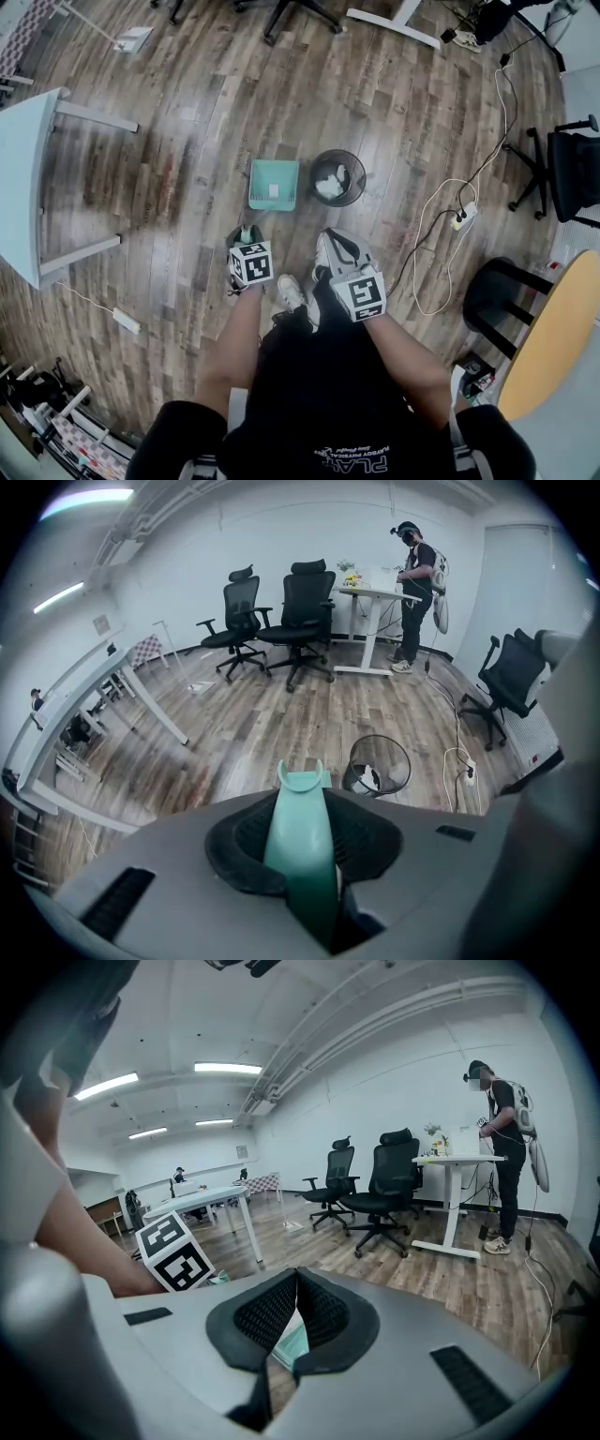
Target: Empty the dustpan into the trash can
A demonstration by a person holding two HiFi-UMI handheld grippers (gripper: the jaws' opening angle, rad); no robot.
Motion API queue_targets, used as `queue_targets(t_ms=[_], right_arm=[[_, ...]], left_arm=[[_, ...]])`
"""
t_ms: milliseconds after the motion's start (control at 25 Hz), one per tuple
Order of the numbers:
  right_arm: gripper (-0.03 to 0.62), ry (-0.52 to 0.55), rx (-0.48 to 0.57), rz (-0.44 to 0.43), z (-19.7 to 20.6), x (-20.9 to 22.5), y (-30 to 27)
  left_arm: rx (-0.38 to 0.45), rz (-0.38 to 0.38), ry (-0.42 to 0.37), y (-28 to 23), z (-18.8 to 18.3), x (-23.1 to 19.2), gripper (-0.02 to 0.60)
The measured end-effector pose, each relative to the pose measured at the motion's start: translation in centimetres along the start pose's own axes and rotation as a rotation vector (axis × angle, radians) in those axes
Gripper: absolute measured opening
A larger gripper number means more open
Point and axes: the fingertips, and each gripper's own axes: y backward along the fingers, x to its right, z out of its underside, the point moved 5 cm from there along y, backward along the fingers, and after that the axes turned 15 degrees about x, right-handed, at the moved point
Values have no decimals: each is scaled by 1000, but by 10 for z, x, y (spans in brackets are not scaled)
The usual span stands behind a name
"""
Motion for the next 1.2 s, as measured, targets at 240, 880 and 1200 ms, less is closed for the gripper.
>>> queue_targets(t_ms=[240,880,1200], right_arm=[[23,-5,-14,-3,7,7,3],[23,17,40,-10,-8,-14,15],[23,63,104,-36,-29,-57,22]], left_arm=[[-1,-5,-6,-4,5,5,104],[178,20,-25,51,-24,6,144],[323,104,-35,123,-39,18,141]])
